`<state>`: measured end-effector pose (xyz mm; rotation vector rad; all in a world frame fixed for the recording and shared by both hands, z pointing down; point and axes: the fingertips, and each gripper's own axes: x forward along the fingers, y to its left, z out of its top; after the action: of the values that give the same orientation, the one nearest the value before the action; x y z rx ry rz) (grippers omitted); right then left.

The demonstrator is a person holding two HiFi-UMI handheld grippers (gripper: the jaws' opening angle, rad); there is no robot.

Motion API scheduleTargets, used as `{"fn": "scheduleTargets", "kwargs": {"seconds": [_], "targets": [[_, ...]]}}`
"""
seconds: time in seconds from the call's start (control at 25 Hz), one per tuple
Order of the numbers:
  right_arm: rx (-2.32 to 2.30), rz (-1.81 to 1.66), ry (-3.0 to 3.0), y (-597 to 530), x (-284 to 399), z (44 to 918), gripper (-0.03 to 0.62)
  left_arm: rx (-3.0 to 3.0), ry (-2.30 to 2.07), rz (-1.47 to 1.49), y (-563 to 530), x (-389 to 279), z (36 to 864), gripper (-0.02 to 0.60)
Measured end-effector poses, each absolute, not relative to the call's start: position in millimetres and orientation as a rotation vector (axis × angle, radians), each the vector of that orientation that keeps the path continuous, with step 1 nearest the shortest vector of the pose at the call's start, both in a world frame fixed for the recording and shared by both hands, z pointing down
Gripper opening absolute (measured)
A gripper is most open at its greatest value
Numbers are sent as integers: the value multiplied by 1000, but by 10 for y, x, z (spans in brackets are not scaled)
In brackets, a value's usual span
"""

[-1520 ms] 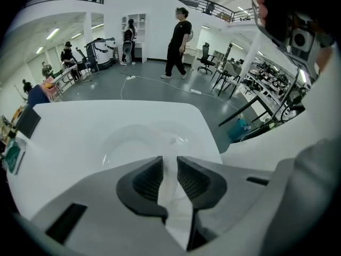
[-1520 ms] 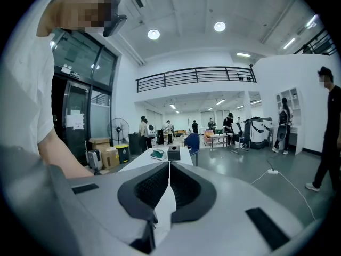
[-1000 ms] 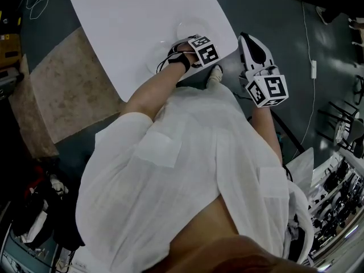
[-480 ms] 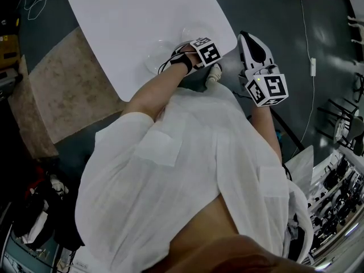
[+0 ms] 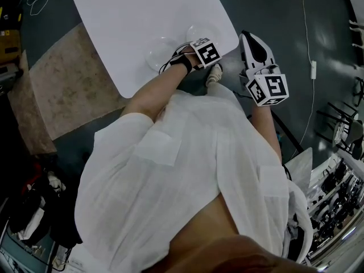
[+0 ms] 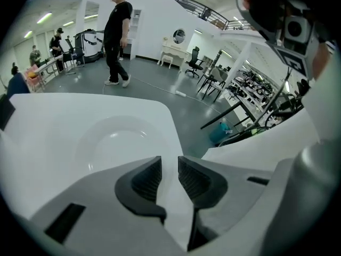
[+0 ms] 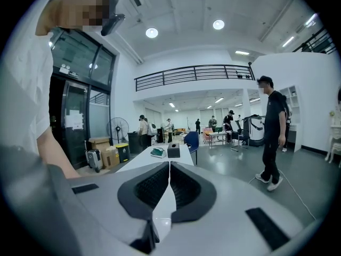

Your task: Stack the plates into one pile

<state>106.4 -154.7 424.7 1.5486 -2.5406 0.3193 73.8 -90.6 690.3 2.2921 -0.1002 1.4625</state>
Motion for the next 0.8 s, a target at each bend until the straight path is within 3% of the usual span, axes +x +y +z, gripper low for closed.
{"fn": "scheduleTargets", "kwargs": {"seconds": [0.28,0.8], "targets": [[1498,310,-2571,-1552,932,4194,28,2359,-261,1303,-1106,515,6562,115],[1223,314,-2705,-1814,858,4226,29,2080,-651,1265,-1075,-240,6666,169]]}}
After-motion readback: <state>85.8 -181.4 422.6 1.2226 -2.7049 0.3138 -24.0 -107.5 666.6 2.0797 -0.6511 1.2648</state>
